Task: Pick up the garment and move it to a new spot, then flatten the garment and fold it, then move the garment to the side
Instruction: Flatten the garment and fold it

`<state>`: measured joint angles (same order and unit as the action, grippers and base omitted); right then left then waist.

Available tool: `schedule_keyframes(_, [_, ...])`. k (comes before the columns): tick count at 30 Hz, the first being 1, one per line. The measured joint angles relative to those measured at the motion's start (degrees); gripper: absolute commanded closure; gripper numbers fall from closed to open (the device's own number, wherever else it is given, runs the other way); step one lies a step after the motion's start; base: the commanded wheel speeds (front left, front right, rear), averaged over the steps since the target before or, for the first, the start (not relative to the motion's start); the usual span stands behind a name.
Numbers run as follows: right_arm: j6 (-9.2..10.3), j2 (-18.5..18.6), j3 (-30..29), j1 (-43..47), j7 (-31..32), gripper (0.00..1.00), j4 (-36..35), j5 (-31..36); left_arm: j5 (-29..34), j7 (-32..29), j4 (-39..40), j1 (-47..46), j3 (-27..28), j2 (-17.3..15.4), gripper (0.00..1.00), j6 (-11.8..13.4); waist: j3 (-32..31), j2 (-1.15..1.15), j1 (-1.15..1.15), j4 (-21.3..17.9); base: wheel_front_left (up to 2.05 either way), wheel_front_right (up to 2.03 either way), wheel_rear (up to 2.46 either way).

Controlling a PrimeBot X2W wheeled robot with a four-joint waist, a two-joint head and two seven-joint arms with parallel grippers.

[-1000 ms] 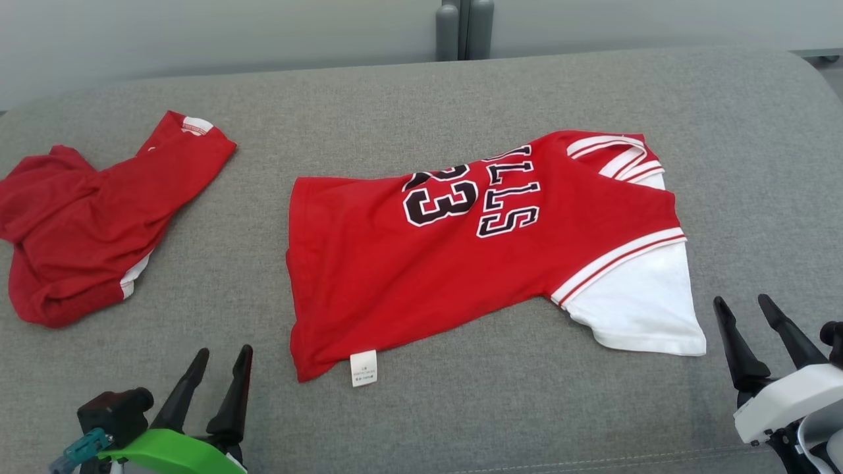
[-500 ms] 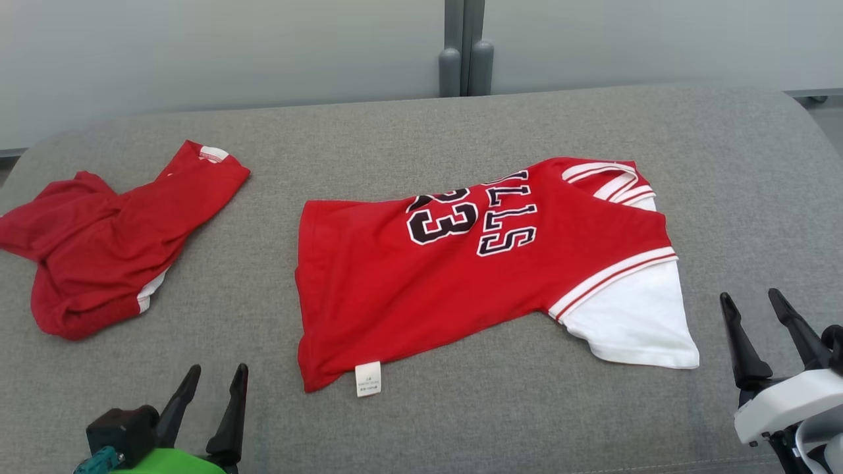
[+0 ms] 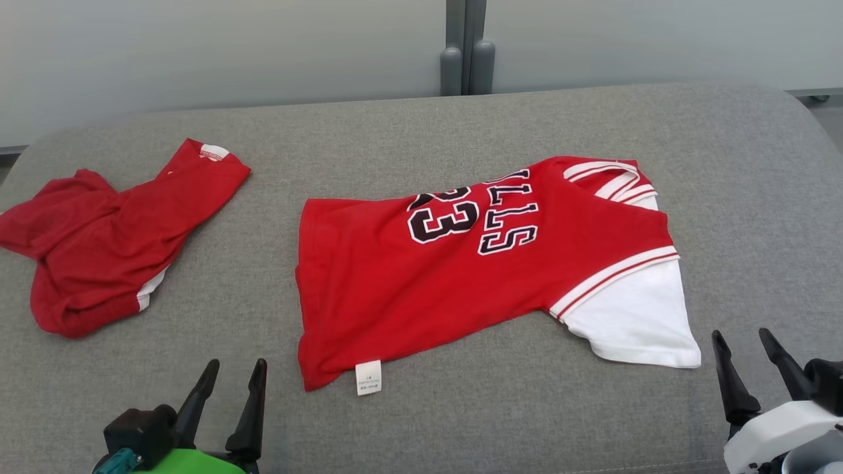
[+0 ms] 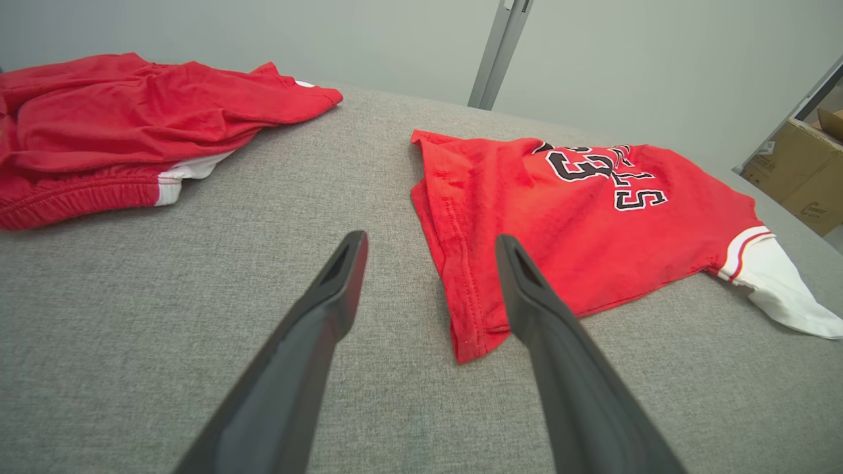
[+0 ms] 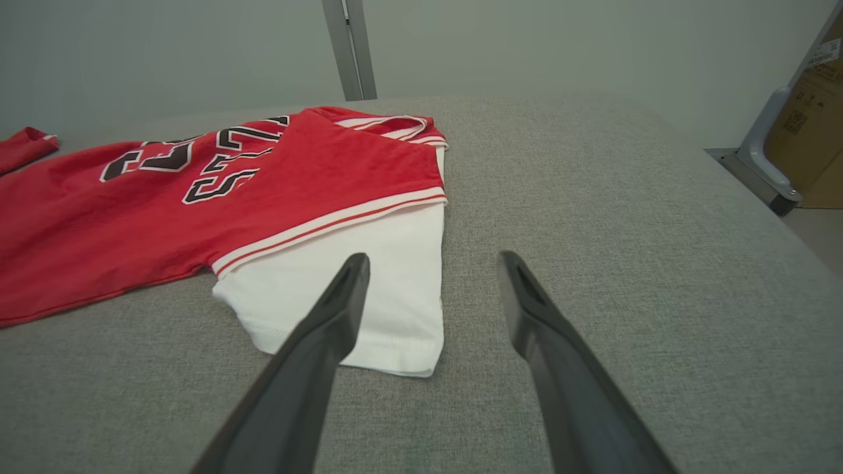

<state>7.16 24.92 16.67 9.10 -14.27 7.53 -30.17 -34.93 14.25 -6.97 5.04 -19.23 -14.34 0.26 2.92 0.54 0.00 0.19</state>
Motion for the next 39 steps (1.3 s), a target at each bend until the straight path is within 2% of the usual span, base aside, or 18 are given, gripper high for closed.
schedule_keyframes(9, [-0.05, -4.7, -0.2, -0.2, 0.0, 0.06, 6.0, -3.8, 1.0, 0.0, 0.3, -0.1, -0.7, 1.4, 0.0, -0.2, 2.5, 0.0, 0.0, 0.2, 0.0, 0.0, 0.0])
schedule_keyframes(11, [-0.1, -5.4, -0.3, -0.4, 0.0, 0.21, 7.3, -4.5, 1.5, 0.0, 0.3, -0.1, -0.9, 1.4, 0.0, -0.3, 3.1, 0.0, 0.0, 0.4, 0.0, 0.0, 0.0])
schedule_keyframes(13, [-0.24, -6.0, -0.7, -0.7, 0.0, 0.21, 8.4, -4.9, 1.7, 0.0, 0.2, -0.1, -1.0, 1.5, 0.0, -0.3, 3.6, 0.0, 0.0, 0.5, 0.0, 0.0, 0.0])
schedule_keyframes(15, [-0.58, -6.7, -1.1, -1.4, 0.0, 0.28, 9.5, -5.1, 1.9, 0.0, 0.2, -0.2, -1.0, 1.5, 0.0, -0.3, 4.0, 0.0, 0.0, 0.7, 0.0, 0.0, 0.0])
schedule_keyframes(18, [-1.12, -7.3, -1.5, -3.0, 0.0, 0.27, 10.8, -5.2, 2.0, 0.0, 0.1, -0.4, -1.0, 1.5, 0.0, -0.3, 4.5, 0.0, 0.0, 0.8, 0.0, 0.0, 0.0])
schedule_keyframes(20, [-1.44, -7.5, -1.6, -4.1, 0.0, 0.22, 11.7, -5.2, 2.4, 0.0, 0.0, -0.4, -1.0, 1.5, 0.0, -0.3, 4.7, 0.0, 0.0, 0.8, 0.0, 0.0, 0.0])
schedule_keyframes(24, [-2.33, -8.4, -1.4, -5.4, 0.0, 0.18, 14.0, -5.2, 2.9, 0.0, -0.2, -0.4, -1.1, 1.5, 0.0, -0.4, 5.0, 0.0, 0.0, 0.5, 0.0, 0.0, 0.0])
schedule_keyframes(34, [-4.11, -9.2, -1.5, -9.1, 0.0, 0.22, 18.3, -5.2, 3.5, 0.0, -0.1, -1.9, -1.2, 1.4, 0.0, -0.7, 6.7, 0.0, 0.0, 0.0, 0.0, 0.0, 0.0])
schedule_keyframes(35, [-4.33, -9.2, -1.5, -9.4, 0.0, 0.26, 18.6, -5.2, 3.5, 0.0, -0.1, -2.0, -1.3, 1.4, 0.0, -0.7, 7.0, 0.0, 0.0, 0.0, 0.0, 0.0, 0.0])
schedule_keyframes(38, [-5.15, -9.6, -1.5, -10.4, 0.0, 0.56, 19.7, -5.2, 3.5, 0.0, -0.2, -2.4, -1.3, 1.5, 0.0, -0.8, 7.7, 0.0, 0.0, -0.2, 0.0, 0.0, 0.0])
schedule_keyframes(39, [-5.5, -9.9, -1.5, -10.6, 0.0, 0.6, 20.1, -5.2, 3.4, -0.1, -0.3, -2.7, -1.3, 1.7, 0.0, -0.8, 7.9, 0.0, 0.0, -0.2, 0.0, 0.0, 0.0])
